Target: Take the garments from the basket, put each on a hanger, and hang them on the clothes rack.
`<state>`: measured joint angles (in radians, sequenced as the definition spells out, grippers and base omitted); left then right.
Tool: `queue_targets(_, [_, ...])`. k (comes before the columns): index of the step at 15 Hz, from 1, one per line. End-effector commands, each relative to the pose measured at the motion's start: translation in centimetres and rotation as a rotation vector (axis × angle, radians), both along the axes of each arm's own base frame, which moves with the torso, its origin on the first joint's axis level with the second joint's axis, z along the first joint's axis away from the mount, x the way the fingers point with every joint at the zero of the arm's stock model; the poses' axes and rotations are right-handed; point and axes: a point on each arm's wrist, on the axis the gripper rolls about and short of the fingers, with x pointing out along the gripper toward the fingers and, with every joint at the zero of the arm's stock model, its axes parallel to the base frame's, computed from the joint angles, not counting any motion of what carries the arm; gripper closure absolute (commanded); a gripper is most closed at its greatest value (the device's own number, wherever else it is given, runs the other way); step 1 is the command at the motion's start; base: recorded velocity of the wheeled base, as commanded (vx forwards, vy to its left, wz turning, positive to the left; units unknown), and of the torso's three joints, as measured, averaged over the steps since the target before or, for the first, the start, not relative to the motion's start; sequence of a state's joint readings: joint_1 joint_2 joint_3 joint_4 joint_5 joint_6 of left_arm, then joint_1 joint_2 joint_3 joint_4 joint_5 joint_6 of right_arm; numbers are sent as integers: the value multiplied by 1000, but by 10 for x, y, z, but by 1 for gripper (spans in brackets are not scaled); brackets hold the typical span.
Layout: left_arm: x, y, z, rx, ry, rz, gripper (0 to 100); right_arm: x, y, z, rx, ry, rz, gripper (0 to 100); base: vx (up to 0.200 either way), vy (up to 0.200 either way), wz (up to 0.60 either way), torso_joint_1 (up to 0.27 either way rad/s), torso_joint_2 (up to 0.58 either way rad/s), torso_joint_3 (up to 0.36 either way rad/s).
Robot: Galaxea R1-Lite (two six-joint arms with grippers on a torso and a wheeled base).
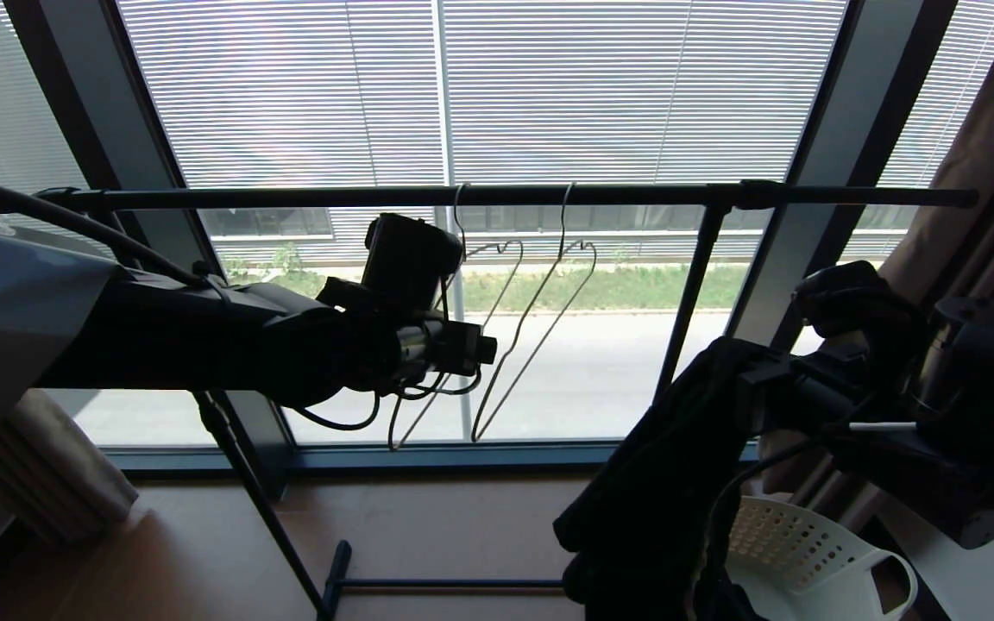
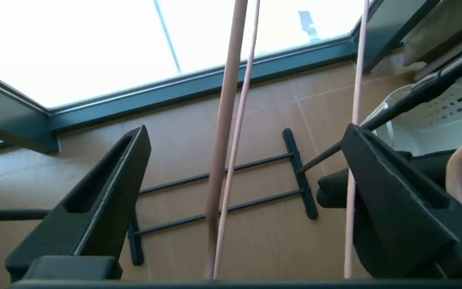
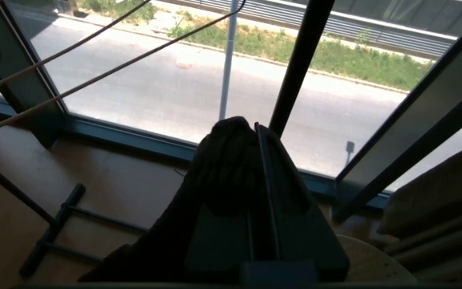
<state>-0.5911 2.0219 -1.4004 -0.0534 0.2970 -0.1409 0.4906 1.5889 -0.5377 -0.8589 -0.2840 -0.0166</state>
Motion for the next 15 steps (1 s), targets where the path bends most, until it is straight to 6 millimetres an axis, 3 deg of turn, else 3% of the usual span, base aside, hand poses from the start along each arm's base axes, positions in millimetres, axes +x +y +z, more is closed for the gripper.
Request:
queue_targets(1, [4,-3,-5,4,6,0,100,0,0,-1,-1,2,1,100,0,0,0,0,0,0])
queue_targets(6, [3,-1,-5,6,9,3,100,0,0,-1,-3,5,1,100,0,0,0,0,0,0])
queue_targets(10, [-4,3,11,-17,-25,3,100,0,0,-1,-3,5,1,100,0,0,0,0,0,0])
queue_targets(15, [-35,23,29,-22,-35,-3,100,0,0,-1,-2,4,1,100,0,0,0,0,0,0])
